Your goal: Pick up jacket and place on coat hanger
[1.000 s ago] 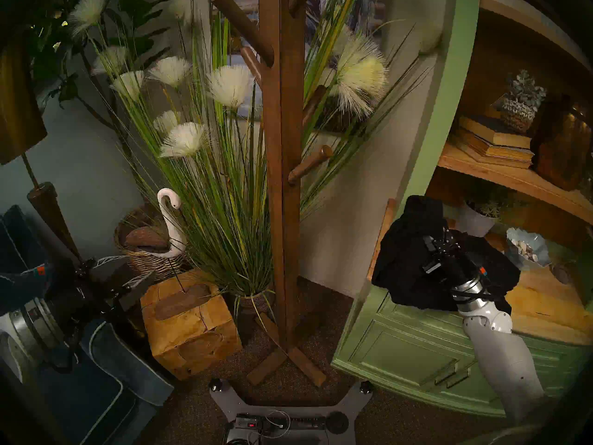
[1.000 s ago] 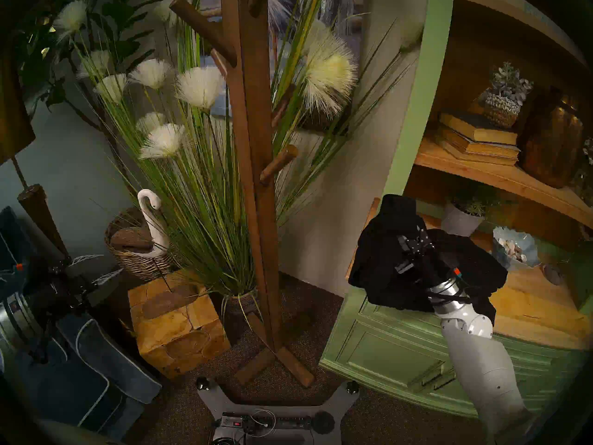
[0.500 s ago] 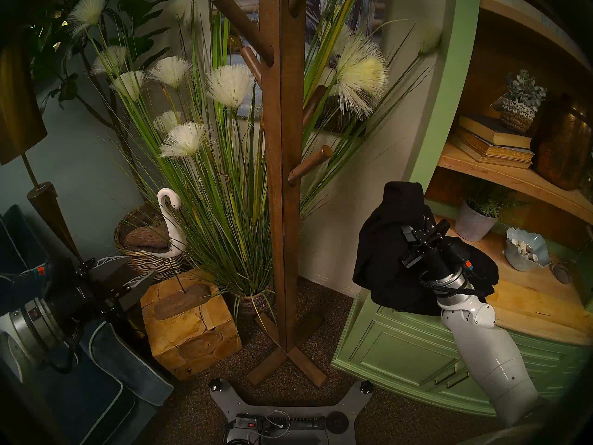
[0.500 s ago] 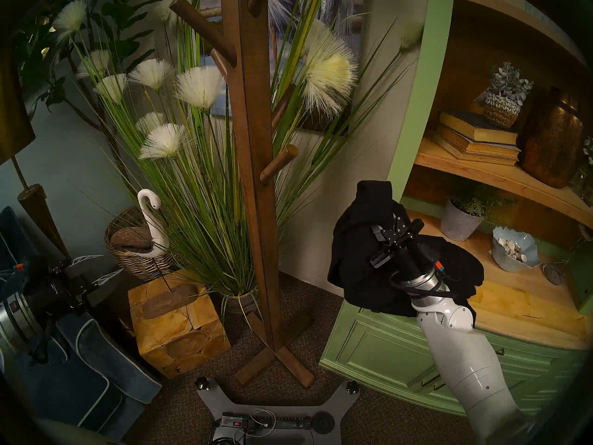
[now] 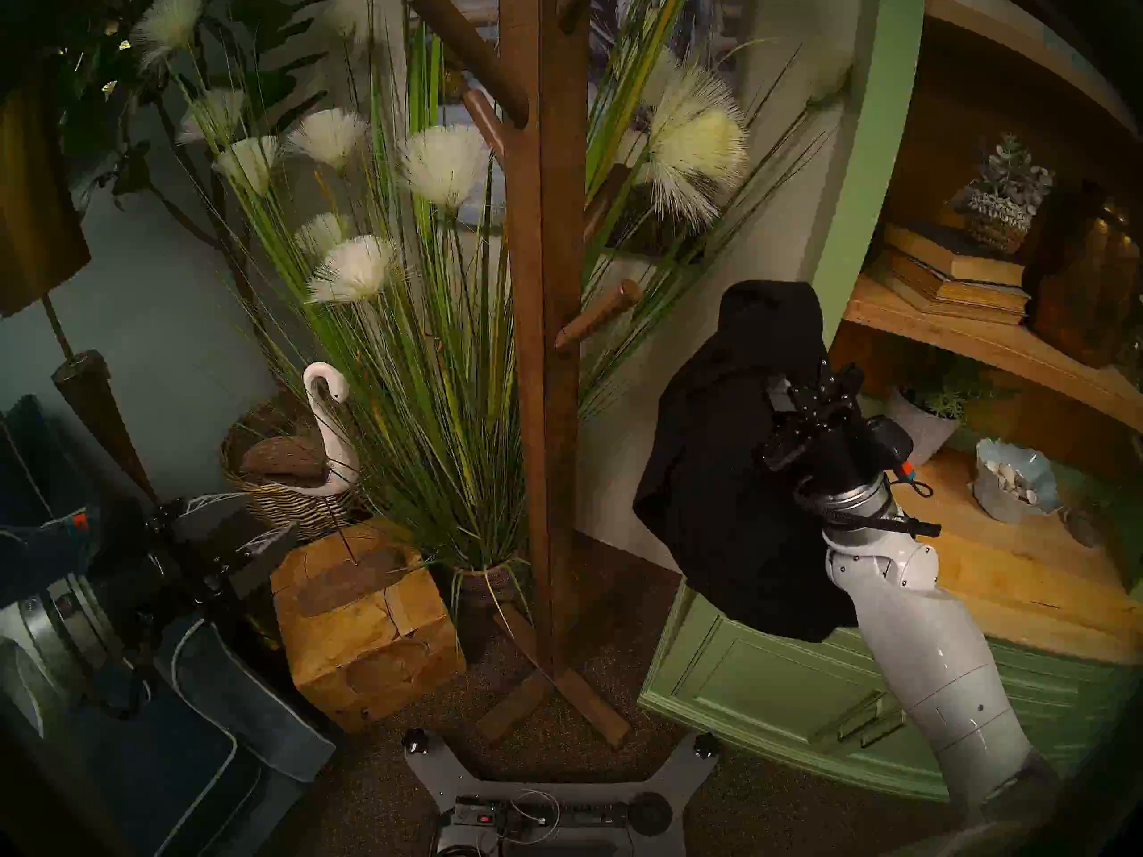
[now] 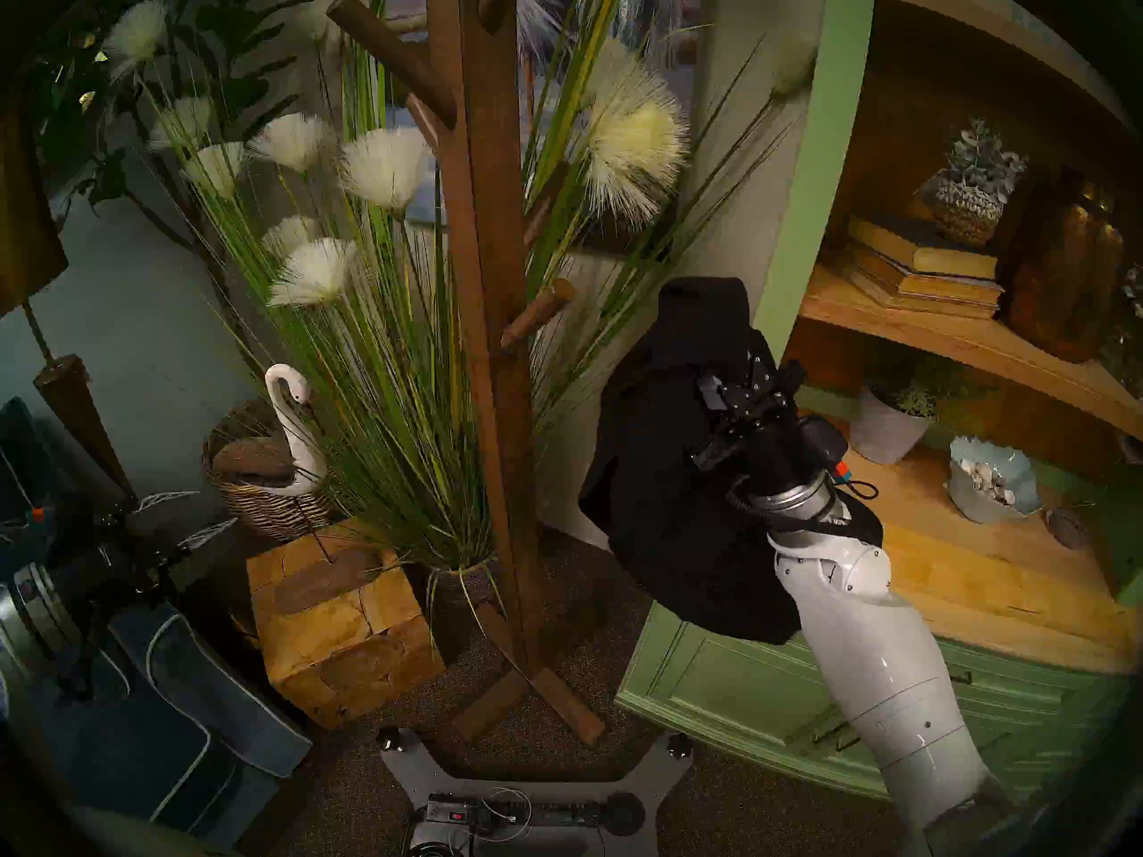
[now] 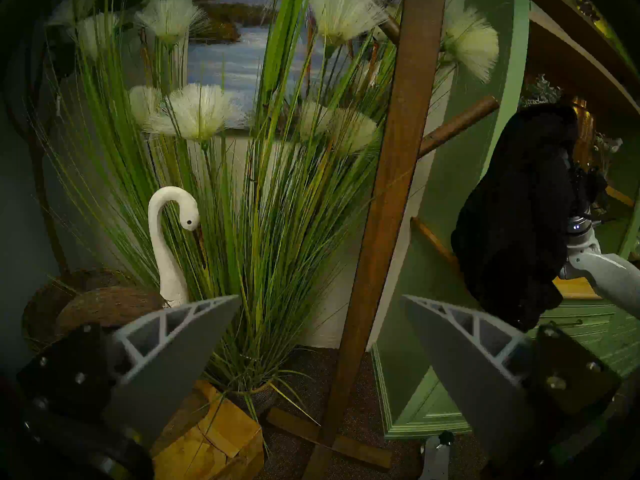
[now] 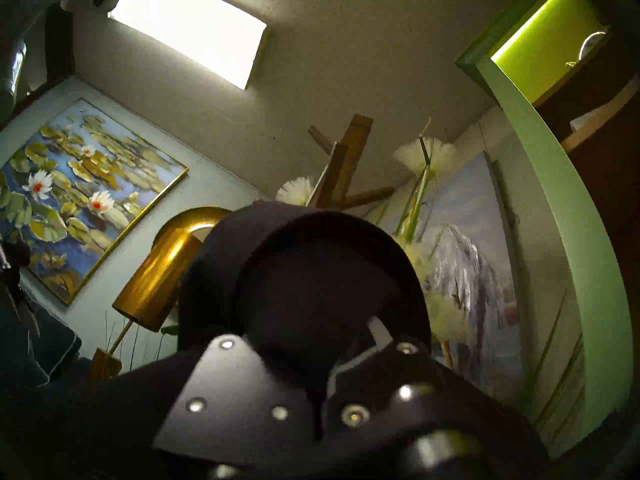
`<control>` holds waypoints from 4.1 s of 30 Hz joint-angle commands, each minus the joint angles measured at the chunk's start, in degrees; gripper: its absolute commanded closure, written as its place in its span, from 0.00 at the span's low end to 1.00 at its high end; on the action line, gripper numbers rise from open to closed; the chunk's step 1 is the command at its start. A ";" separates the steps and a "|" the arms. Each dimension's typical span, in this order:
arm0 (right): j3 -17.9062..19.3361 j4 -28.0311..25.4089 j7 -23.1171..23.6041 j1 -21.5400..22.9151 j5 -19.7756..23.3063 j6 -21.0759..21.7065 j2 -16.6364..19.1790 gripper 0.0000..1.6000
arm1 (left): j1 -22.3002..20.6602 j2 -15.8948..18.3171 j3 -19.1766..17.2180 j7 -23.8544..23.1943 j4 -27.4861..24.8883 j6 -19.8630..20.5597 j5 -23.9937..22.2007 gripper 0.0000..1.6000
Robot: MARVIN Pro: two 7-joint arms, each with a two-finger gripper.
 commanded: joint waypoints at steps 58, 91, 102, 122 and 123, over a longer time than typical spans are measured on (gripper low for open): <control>5.18 -13.81 -7.59 0.55 -16.41 3.87 -10.03 1.00 | -0.33 -0.09 -0.07 -0.59 -1.03 0.09 -0.95 0.00; 13.56 -15.35 -19.19 -5.68 -46.20 15.02 -20.89 1.00 | -0.31 -0.13 -0.22 -0.84 -1.10 0.19 -1.26 0.00; 12.40 -17.97 -17.51 -5.40 -44.11 14.39 -21.31 1.00 | -0.32 -0.12 -0.16 -0.74 -1.09 0.16 -1.17 0.00; 5.39 -16.74 -19.76 2.72 -53.77 20.91 -26.40 1.00 | -0.33 -0.11 -0.11 -0.64 -1.06 0.13 -1.04 0.00; 4.91 -16.96 -20.02 2.88 -54.45 21.38 -26.89 1.00 | -0.34 -0.11 -0.10 -0.63 -1.06 0.12 -1.02 0.00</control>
